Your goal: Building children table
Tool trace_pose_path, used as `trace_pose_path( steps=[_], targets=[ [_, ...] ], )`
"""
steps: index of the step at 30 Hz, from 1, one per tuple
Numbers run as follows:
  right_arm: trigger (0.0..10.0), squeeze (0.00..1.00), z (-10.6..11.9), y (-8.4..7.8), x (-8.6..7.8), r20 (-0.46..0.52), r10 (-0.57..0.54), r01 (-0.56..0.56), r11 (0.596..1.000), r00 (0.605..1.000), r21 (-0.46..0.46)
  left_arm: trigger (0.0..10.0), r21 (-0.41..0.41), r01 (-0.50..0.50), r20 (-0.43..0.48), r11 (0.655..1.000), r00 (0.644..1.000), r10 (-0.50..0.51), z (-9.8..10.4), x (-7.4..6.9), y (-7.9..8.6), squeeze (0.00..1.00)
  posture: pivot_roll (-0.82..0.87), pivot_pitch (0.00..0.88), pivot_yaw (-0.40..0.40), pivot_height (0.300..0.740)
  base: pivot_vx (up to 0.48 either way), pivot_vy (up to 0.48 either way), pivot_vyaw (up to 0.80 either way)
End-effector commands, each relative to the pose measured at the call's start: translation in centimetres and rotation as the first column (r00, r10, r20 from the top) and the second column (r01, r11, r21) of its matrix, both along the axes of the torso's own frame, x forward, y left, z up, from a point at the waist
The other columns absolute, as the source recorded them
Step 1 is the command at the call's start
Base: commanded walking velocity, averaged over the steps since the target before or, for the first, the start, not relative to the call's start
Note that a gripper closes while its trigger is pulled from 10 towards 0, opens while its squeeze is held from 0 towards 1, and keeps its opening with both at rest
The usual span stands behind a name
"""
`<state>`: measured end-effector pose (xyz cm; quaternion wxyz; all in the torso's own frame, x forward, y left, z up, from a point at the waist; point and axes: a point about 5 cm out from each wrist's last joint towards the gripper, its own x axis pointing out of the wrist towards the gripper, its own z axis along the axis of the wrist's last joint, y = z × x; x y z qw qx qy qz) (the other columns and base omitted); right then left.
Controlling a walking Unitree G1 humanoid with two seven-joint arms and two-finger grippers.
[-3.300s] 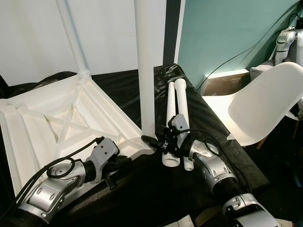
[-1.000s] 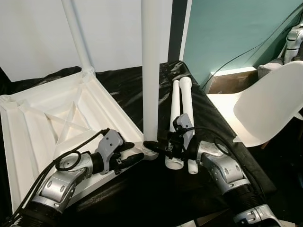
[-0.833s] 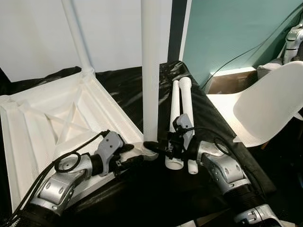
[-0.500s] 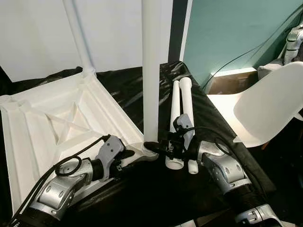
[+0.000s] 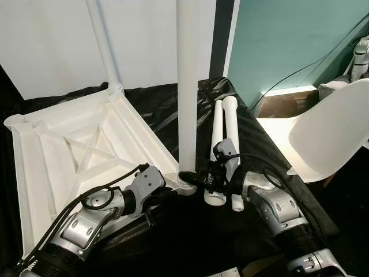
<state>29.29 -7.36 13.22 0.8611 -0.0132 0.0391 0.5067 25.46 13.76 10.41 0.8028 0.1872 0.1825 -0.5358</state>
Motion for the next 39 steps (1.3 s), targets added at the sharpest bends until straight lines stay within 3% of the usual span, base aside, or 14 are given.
trace_pose_path(
  steps=[1,7,8,9,10,16,26,27,28,29,39],
  targets=[
    [10.0,1.00,1.4,0.9,0.3,0.054,0.047,-0.049,0.998,0.997,0.037,0.0,0.081,0.016,-0.115,0.997,0.993,-0.006,-2.6,-1.1,0.2,0.00,0.04,0.000,-0.015,0.740,0.000,0.000,0.00],
    [10.0,1.00,1.9,-0.1,1.2,0.122,0.067,-0.066,0.998,0.990,-0.008,0.0,0.073,0.060,-0.108,0.995,0.993,-0.052,-2.5,-1.2,-0.1,0.00,0.04,0.000,-0.011,0.740,0.000,0.000,0.00],
    [10.0,0.00,2.1,-0.3,1.4,0.151,0.089,-0.087,0.996,0.985,-0.022,8.9,0.059,0.075,-0.107,0.995,0.992,-0.068,-2.3,-1.2,-0.1,0.00,0.04,0.000,-0.009,0.740,0.000,0.000,0.00],
    [10.0,0.00,2.2,-0.4,1.5,0.168,0.102,-0.099,0.995,0.980,-0.028,8.9,0.049,0.083,-0.107,0.995,0.991,-0.077,-2.3,-1.3,-0.2,0.00,0.04,0.000,-0.009,0.740,0.000,0.000,0.00],
    [10.0,0.00,2.5,-0.6,1.7,0.181,0.129,-0.128,0.992,0.975,-0.020,10.0,0.029,0.099,-0.116,0.995,0.989,-0.095,-2.1,-1.5,-0.2,0.00,0.04,0.000,-0.006,0.740,0.000,0.000,0.00],
    [10.0,0.00,2.7,-0.8,2.7,0.198,0.223,-0.217,0.975,0.954,-0.055,10.0,-0.011,0.141,-0.161,0.990,0.977,-0.141,-2.0,-2.3,0.2,0.00,0.06,0.000,-0.001,0.740,0.000,0.000,0.00],
    [10.0,0.00,2.4,-0.5,4.6,0.203,0.283,-0.253,0.954,0.937,-0.162,10.0,-0.016,0.170,-0.213,0.985,0.962,-0.169,-2.4,-3.4,0.9,0.00,0.08,0.000,0.004,0.740,0.000,0.000,0.00],
    [1.0,0.00,2.5,-0.5,4.7,0.202,0.294,-0.264,0.951,0.934,-0.163,10.0,-0.013,0.168,-0.213,0.986,0.963,-0.167,-2.4,-3.5,0.9,0.00,0.08,0.000,0.003,0.740,0.000,0.000,0.00],
    [1.0,0.00,2.5,-0.5,4.7,0.202,0.294,-0.264,0.951,0.934,-0.163,10.0,-0.013,0.168,-0.213,0.986,0.963,-0.167,-2.4,-3.5,0.9,0.00,0.08,0.000,0.003,0.740,0.000,0.000,0.00],
    [0.0,0.00,2.5,-0.4,4.7,0.199,0.304,-0.275,0.948,0.931,-0.162,10.0,-0.011,0.166,-0.211,0.986,0.964,-0.164,-2.5,-3.5,0.9,0.00,0.08,0.000,0.003,0.740,0.000,0.000,0.00],
    [0.0,0.00,1.3,-0.9,4.1,0.149,0.349,-0.325,0.932,0.925,-0.161,10.0,-0.013,0.148,-0.203,0.989,0.968,-0.148,-2.7,-3.4,0.6,0.00,0.08,0.000,-0.004,0.740,0.000,0.000,0.00]
  ],
)
